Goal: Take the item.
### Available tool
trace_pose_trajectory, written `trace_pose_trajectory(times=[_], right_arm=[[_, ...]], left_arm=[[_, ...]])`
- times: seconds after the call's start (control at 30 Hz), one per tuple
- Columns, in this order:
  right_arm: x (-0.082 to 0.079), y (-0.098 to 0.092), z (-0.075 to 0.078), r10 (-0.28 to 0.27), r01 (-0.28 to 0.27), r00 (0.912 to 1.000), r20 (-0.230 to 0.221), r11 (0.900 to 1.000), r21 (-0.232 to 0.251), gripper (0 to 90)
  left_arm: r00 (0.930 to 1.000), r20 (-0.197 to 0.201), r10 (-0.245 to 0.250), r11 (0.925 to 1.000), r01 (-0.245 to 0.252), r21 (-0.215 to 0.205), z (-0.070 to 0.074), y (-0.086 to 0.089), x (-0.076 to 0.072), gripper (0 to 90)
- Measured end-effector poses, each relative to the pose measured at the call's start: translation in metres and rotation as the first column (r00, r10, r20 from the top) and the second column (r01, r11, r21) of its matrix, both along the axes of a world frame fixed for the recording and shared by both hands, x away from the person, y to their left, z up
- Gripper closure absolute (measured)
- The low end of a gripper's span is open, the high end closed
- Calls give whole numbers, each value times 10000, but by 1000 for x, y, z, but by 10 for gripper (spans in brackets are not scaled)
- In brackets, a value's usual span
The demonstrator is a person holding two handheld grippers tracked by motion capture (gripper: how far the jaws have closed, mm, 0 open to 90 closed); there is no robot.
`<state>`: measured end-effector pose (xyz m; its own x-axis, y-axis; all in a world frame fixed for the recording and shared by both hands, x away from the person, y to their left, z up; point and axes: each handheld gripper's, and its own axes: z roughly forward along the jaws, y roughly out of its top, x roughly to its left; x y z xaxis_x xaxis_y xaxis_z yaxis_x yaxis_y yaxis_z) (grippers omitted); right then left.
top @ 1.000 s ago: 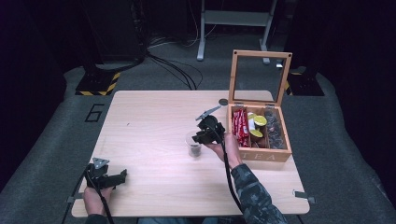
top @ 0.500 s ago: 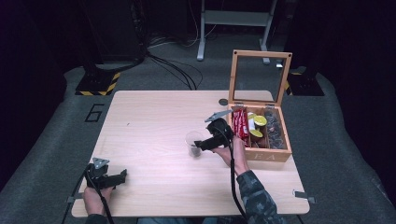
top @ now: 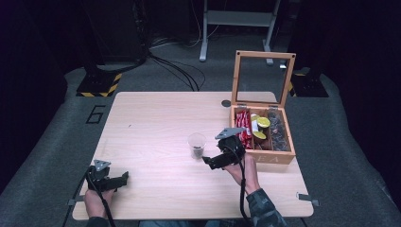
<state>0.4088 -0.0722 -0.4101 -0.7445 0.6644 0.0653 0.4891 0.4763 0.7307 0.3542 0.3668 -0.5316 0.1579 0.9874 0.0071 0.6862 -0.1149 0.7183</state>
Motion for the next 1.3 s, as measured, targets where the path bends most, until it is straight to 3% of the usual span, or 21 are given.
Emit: trace_pose_trajectory(times=[0.3, 0.43, 0.5, 0.7, 1.03, 1.27, 1.3], right_arm=[[-22, -13, -16, -267, 268, 9995, 164, 9996, -40, 55], [-33, -19, -29, -353, 357, 9992, 209, 9992, -200, 40], [-41, -25, -42, -425, 424, 9991, -50, 9988, -241, 4], [-55, -39, -66, -830, 823, 9964, -174, 9959, -366, 0], [-61, -70, -102, -1372, 1366, 9905, -42, 9884, -665, 0], [-58, -82, -115, -1822, 1812, 9833, -44, 9797, -853, 0], [-59, -85, -119, -1925, 1929, 9812, 122, 9781, -781, 0]], left_arm=[[10000, 26, -23, 10000, 23, 27, 0, 0, 0, 25], [10000, 31, -21, 10000, 21, 31, 0, 0, 0, 26], [10000, 29, -27, 10000, 27, 27, 0, 0, 0, 26], [10000, 37, -28, 10000, 27, 33, 0, 0, 0, 25], [10000, 39, -23, 10000, 23, 39, 0, 0, 0, 25], [10000, 28, -20, 10000, 20, 29, 0, 0, 0, 25], [10000, 31, -19, 10000, 19, 35, 0, 0, 0, 25]])
